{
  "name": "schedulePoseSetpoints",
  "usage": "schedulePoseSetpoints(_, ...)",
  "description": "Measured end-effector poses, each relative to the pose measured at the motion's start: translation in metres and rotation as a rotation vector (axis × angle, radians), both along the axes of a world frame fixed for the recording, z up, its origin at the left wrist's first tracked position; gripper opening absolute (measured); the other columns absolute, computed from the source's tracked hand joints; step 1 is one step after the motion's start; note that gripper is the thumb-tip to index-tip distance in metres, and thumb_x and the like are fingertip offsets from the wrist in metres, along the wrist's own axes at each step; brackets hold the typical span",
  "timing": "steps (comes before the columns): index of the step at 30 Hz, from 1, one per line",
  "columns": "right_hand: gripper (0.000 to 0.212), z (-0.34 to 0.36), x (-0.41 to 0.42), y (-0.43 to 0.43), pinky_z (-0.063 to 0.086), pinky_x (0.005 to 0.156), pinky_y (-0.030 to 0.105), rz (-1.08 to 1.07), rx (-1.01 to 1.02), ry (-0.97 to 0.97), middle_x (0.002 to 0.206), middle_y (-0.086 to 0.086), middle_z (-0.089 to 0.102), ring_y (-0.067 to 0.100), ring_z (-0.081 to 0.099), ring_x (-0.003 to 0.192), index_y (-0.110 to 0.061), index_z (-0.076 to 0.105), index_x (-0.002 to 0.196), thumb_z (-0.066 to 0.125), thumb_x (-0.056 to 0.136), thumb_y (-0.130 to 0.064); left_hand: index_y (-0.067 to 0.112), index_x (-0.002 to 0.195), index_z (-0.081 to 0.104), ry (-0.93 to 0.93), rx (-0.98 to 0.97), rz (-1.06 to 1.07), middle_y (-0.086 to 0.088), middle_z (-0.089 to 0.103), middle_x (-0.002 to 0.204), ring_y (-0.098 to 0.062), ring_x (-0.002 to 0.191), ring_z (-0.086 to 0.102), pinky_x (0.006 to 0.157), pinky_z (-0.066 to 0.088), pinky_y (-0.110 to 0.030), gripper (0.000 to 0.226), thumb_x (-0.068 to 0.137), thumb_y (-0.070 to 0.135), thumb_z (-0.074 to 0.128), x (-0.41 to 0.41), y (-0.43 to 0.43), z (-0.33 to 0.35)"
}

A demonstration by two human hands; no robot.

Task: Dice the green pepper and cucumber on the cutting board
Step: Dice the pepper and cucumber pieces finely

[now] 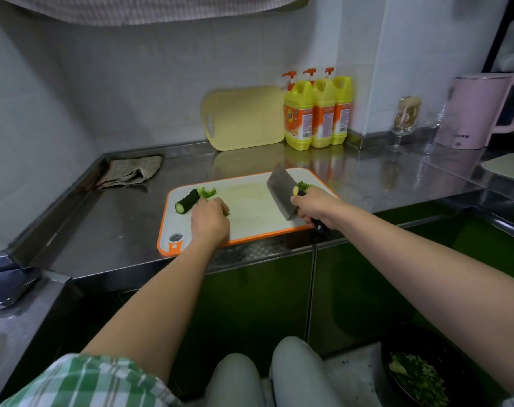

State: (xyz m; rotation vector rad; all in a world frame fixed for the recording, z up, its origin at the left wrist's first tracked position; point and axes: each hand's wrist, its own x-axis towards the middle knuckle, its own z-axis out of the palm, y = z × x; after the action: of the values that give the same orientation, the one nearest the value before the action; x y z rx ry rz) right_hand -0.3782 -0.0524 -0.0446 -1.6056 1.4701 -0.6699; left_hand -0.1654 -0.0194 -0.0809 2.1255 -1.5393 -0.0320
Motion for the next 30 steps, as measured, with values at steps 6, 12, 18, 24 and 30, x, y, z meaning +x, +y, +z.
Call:
schedulePoseSetpoints(6,0.019,0.002,0.005,0.011,0.033,0.039,0.019,0.197,0.050,0.050,0.069,0.005,0.048,0.012,0.039,0.045,-0.010,0.052,0.092,0.046,0.101,-0.026,0.019,0.099,0.061,-0.003,-0.038,-0.044,-0.009,0.064,0.107,-0.030,0.102,0.057,0.090,0.047,-0.041,0.018,0.084,0.009,0.060,-0.008,-0.002,0.003)
schedulePoseSetpoints(12,0.018,0.005,-0.011,-0.009,0.032,0.047,0.027,-0.013,0.020,0.125,0.071,0.012,0.047,0.020,0.039,0.049,-0.007,0.048,0.092,0.043,0.100,-0.022,0.019,0.105,0.061,0.072,-0.098,-0.155,-0.003,0.067,0.106,-0.026,0.097,0.059,0.090,0.049,-0.041,0.027,0.083,0.004,0.059,-0.017,-0.005,-0.001)
schedulePoseSetpoints(18,0.010,0.014,0.004,-0.001,0.032,0.042,0.022,0.122,-0.069,-0.013,0.069,0.007,0.044,0.015,0.039,0.047,-0.011,0.046,0.100,0.042,0.101,-0.020,0.030,0.107,0.065,-0.008,-0.119,-0.162,-0.003,0.061,0.118,-0.029,0.115,0.047,0.098,0.034,-0.039,0.037,0.082,0.004,0.055,-0.014,-0.013,-0.002)
schedulePoseSetpoints(24,0.020,0.015,0.022,0.002,0.041,0.045,0.024,0.177,-0.113,0.297,0.062,0.011,0.055,0.022,0.051,0.046,-0.004,0.051,0.082,0.041,0.095,-0.016,0.025,0.112,0.065,-0.050,-0.133,-0.019,-0.007,0.061,0.118,-0.028,0.114,0.049,0.099,0.037,-0.042,0.026,0.087,0.031,0.059,-0.007,-0.010,-0.006)
schedulePoseSetpoints(30,0.020,0.021,0.028,-0.004,0.045,0.045,0.022,0.173,-0.158,0.533,0.051,0.009,0.058,0.021,0.056,0.040,-0.004,0.054,0.069,0.046,0.086,-0.010,0.027,0.101,0.072,0.117,-0.107,-0.115,0.000,0.071,0.093,-0.022,0.094,0.061,0.088,0.048,-0.039,0.019,0.086,0.031,0.063,-0.004,-0.016,-0.011)
